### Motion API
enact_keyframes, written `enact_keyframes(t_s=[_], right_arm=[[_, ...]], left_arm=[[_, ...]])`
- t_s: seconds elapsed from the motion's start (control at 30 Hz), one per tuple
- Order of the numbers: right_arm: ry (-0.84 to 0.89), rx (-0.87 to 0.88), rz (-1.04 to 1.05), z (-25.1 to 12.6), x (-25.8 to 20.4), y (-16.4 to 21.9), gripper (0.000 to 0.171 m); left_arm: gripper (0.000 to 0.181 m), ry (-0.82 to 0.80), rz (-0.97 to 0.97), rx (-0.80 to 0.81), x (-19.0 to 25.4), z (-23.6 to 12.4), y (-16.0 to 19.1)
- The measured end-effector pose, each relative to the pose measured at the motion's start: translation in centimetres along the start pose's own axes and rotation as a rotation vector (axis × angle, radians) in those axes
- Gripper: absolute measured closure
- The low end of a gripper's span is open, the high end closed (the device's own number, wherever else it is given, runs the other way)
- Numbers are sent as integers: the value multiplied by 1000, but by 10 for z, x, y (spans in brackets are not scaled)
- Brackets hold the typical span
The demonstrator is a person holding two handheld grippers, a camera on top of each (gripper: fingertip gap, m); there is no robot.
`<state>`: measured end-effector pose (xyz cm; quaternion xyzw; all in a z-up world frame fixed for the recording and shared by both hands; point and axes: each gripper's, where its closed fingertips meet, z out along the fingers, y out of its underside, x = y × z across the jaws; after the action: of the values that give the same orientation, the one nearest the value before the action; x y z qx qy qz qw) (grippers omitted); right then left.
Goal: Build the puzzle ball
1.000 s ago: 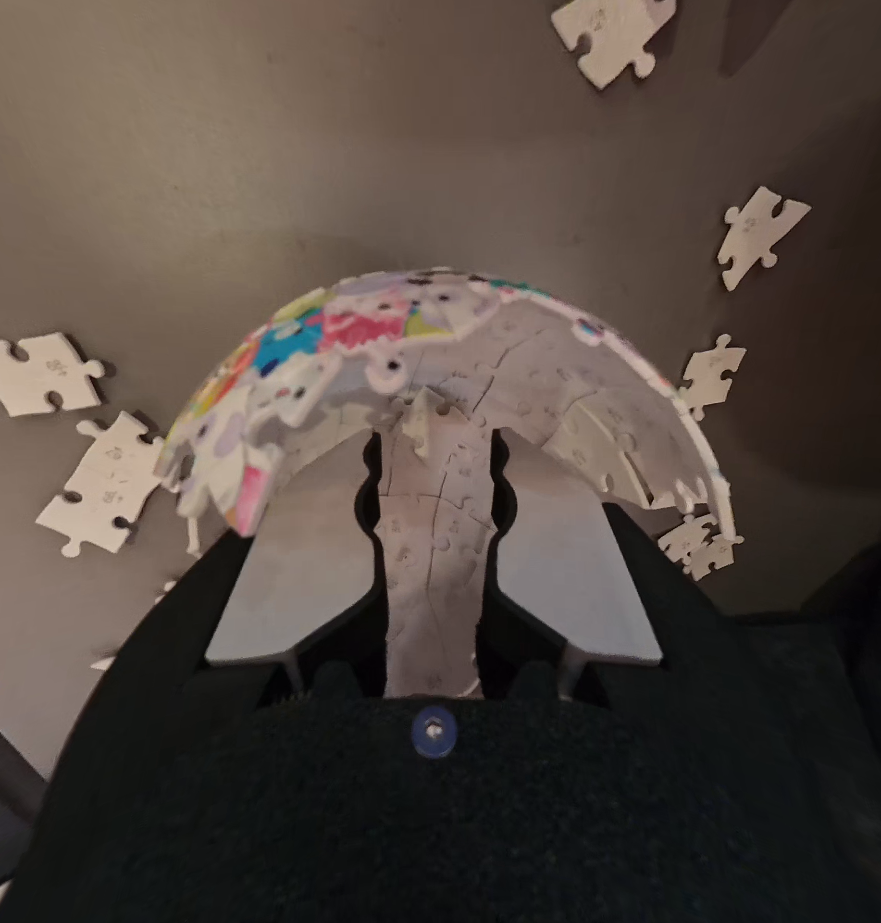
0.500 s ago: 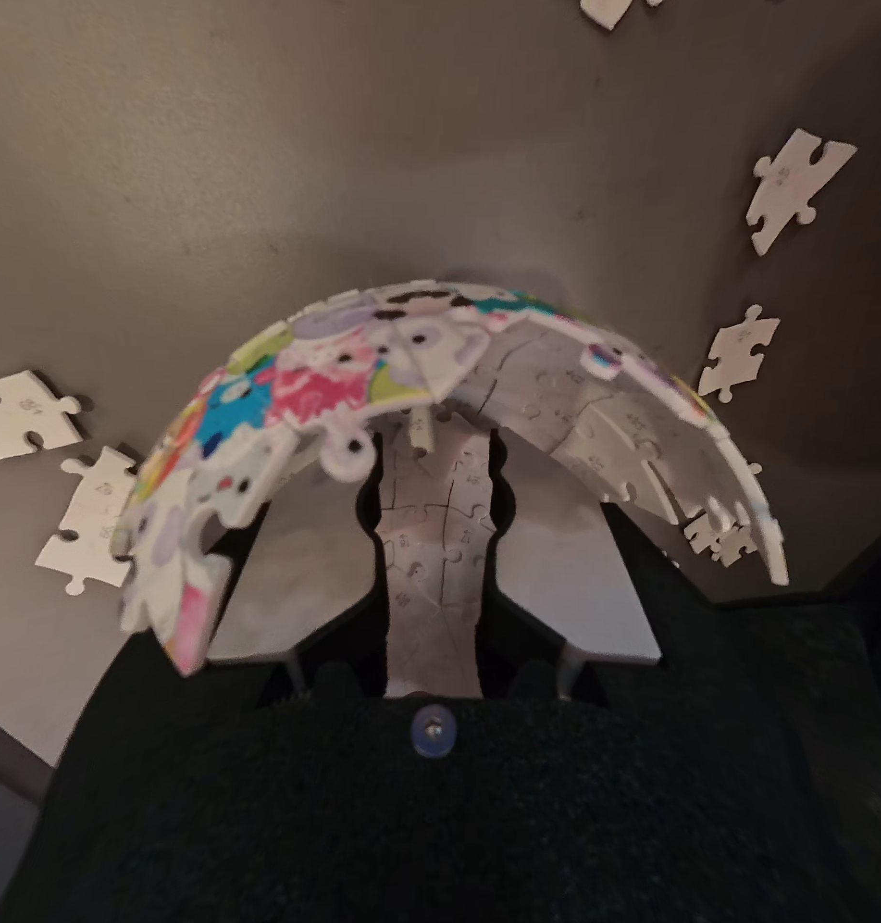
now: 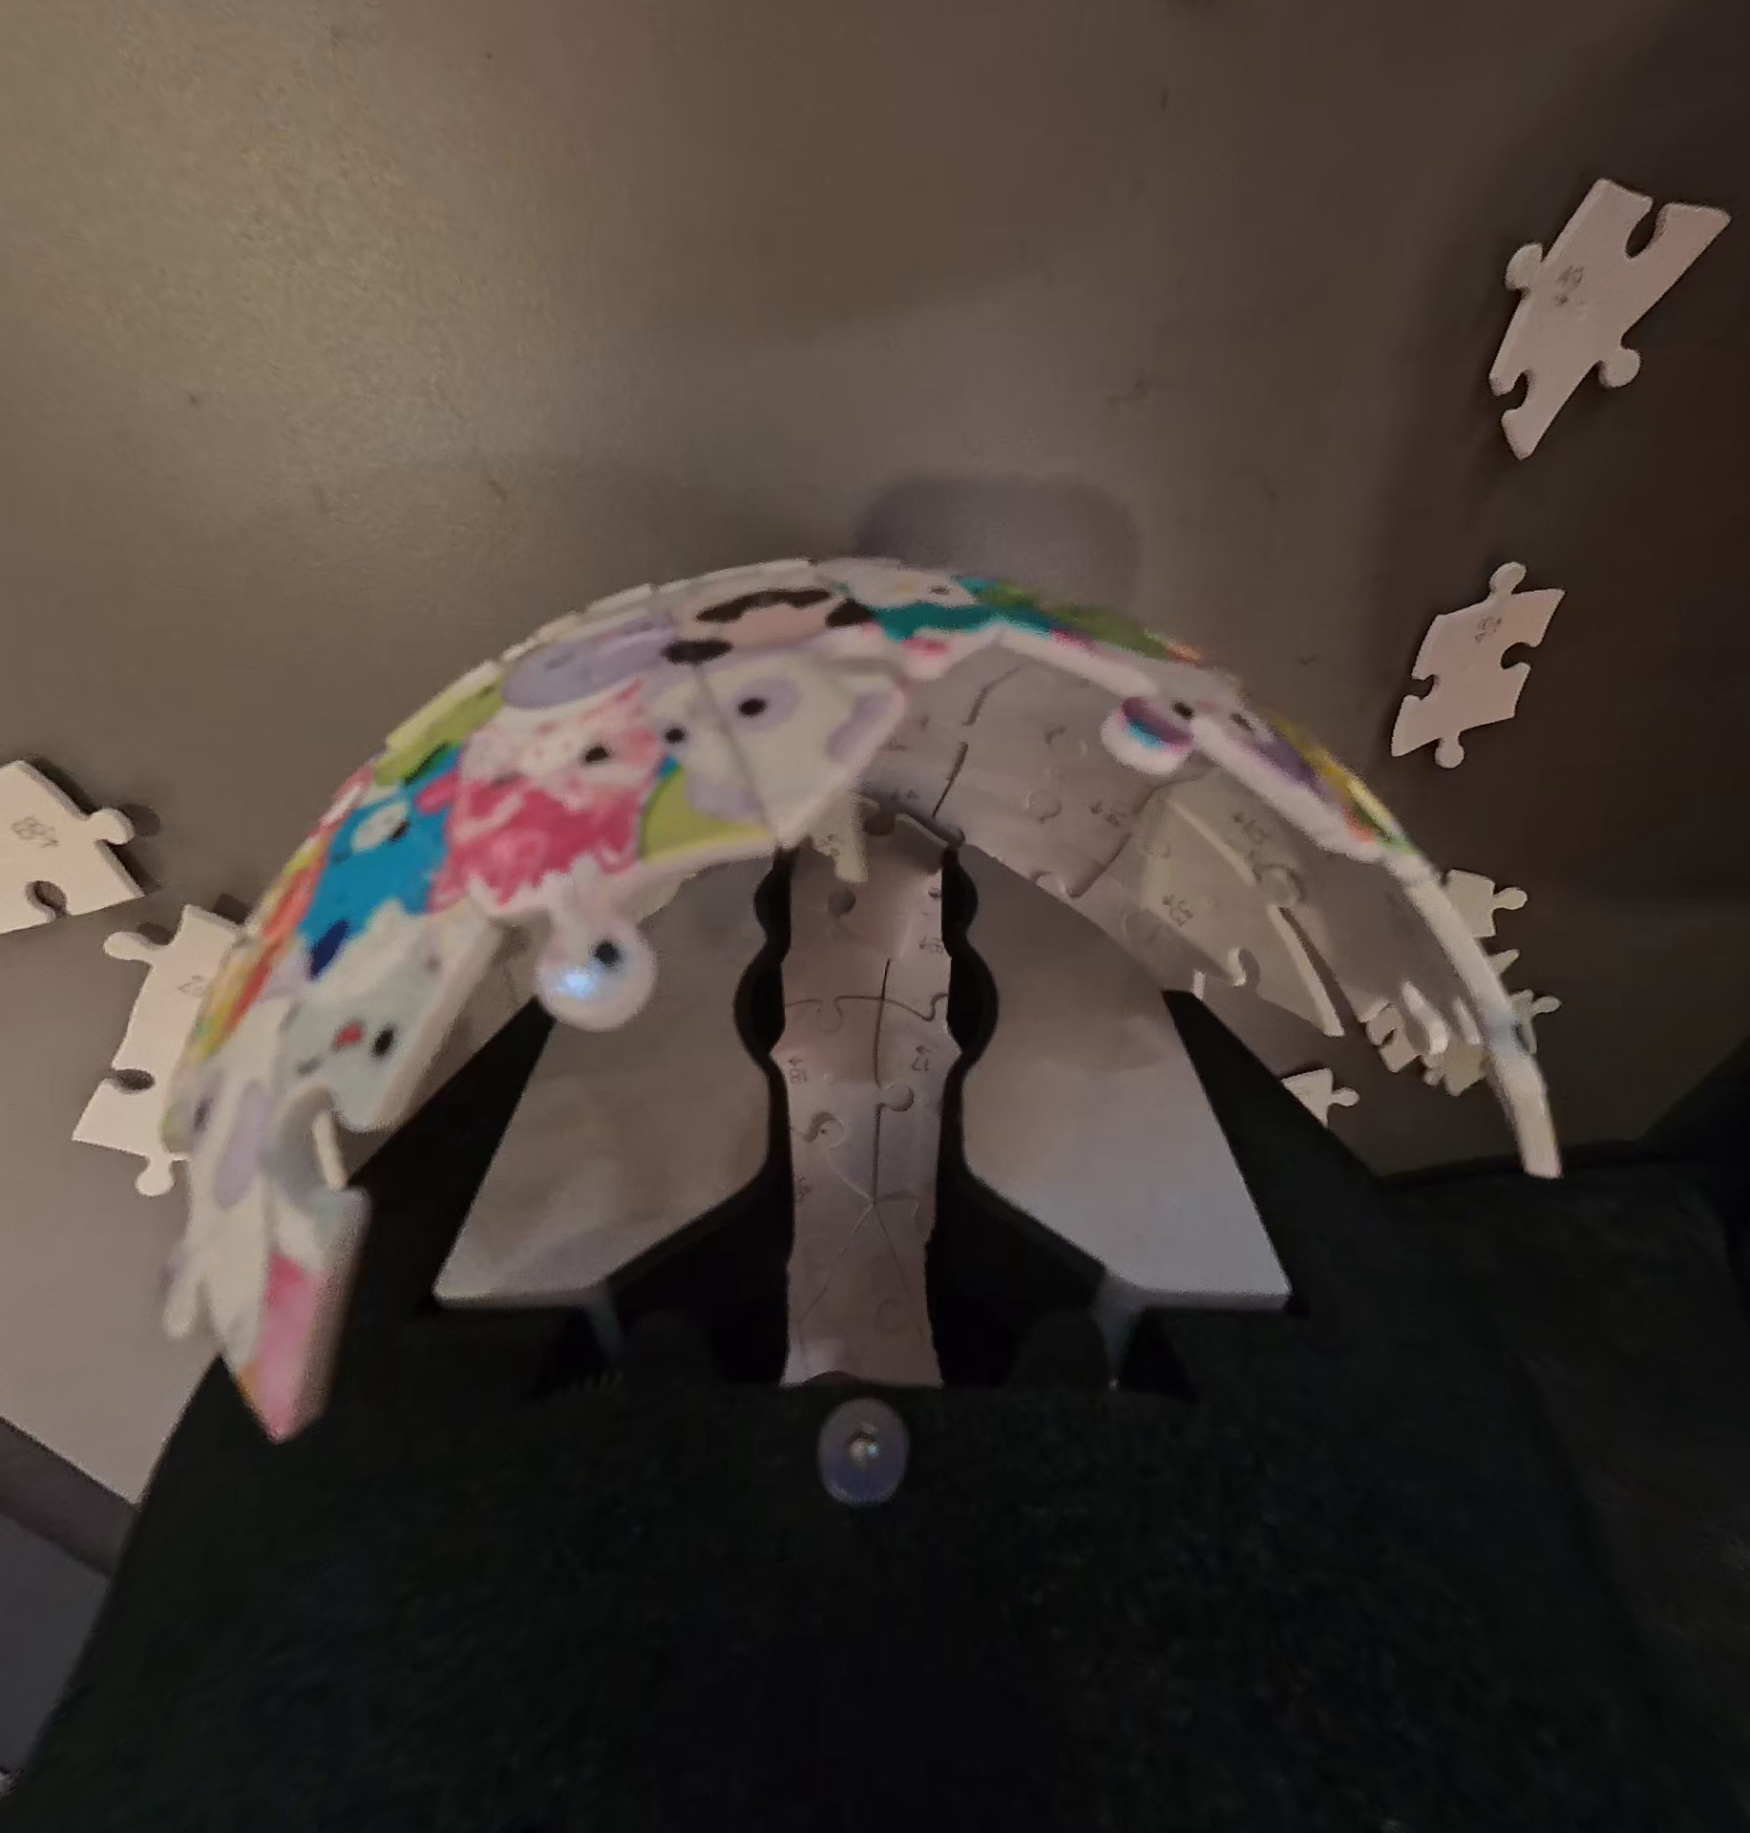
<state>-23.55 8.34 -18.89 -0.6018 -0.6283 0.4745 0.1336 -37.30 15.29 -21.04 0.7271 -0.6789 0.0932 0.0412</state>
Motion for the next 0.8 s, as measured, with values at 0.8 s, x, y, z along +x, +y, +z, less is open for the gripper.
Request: enact_keyframes(t_s=[0.8], right_arm=[[-213, 213, 374, -3, -41, -146, 158]], left_arm=[[154, -363, 25, 48, 105, -120, -19]])
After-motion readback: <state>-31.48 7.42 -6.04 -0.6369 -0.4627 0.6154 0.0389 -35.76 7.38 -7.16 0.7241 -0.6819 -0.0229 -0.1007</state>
